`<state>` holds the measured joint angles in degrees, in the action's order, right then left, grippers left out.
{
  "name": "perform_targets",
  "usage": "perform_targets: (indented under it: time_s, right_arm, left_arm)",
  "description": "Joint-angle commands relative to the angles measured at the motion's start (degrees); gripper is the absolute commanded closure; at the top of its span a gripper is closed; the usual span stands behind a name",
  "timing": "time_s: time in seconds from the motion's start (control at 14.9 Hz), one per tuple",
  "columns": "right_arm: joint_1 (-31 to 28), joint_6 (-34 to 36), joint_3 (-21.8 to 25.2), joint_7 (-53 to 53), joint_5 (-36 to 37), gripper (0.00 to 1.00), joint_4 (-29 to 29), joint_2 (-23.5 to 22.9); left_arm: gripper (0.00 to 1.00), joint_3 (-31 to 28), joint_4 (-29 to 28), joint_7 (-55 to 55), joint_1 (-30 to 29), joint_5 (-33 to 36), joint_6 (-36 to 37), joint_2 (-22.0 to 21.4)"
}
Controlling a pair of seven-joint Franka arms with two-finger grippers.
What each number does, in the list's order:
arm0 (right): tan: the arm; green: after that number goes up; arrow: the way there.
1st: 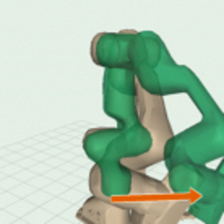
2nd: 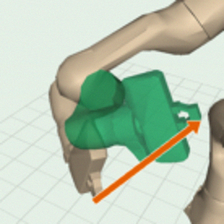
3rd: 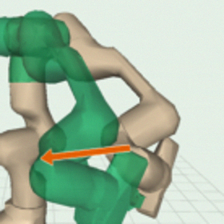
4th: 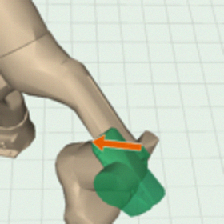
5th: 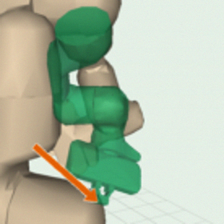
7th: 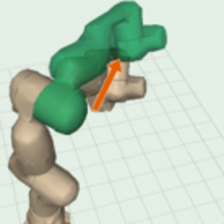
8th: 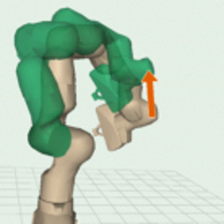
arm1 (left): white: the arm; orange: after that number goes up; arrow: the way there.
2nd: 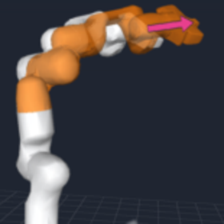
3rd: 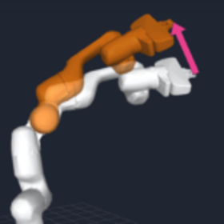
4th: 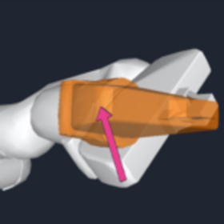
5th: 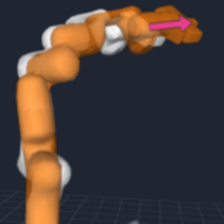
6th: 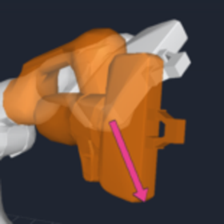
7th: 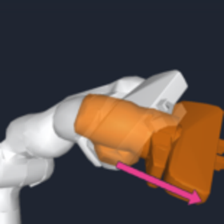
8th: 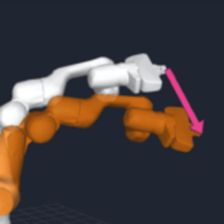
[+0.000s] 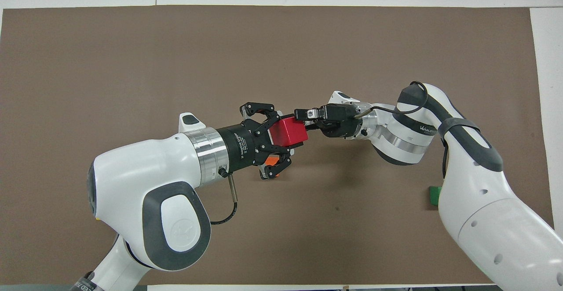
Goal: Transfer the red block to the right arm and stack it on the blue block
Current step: 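Hold the red block with both grippers and open the left gripper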
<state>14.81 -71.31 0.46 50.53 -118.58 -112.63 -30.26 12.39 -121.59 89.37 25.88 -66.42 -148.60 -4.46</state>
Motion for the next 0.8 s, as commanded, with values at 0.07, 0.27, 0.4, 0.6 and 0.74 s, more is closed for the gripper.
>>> perform_targets:
  time_s: [0.07, 0.27, 0.4, 0.6, 0.74]
  right_arm:
    - [-0.3, -2.6, -0.29, -3.06, 1.16, 0.59, -0.92, 2.05]
    - [-0.66, -2.78, -0.29, -3.95, 1.16, 1.0, -0.92, 2.31]
    - [-0.66, -3.57, -0.29, -4.04, 1.16, 1.0, -0.92, 2.66]
    - [-0.66, -3.92, -0.29, -5.53, 1.16, 1.0, -0.92, 2.84]
    - [-0.66, -3.92, -0.29, -6.41, 1.16, 1.0, -1.01, 3.19]
  left_arm:
    - [1.0, -0.53, -0.49, 2.66, 0.4, -0.82, -1.08, -0.46]
    - [1.0, -0.53, -0.41, 2.66, 0.48, -0.82, -2.48, -0.28]
    - [1.0, -0.53, -0.23, 2.48, 0.66, -0.82, -2.57, 0.07]
    - [1.0, -0.53, -0.23, 1.78, 0.66, -0.82, -2.57, 0.07]
    - [0.88, -0.53, -0.23, 1.69, 0.66, -0.82, -2.66, 0.07]
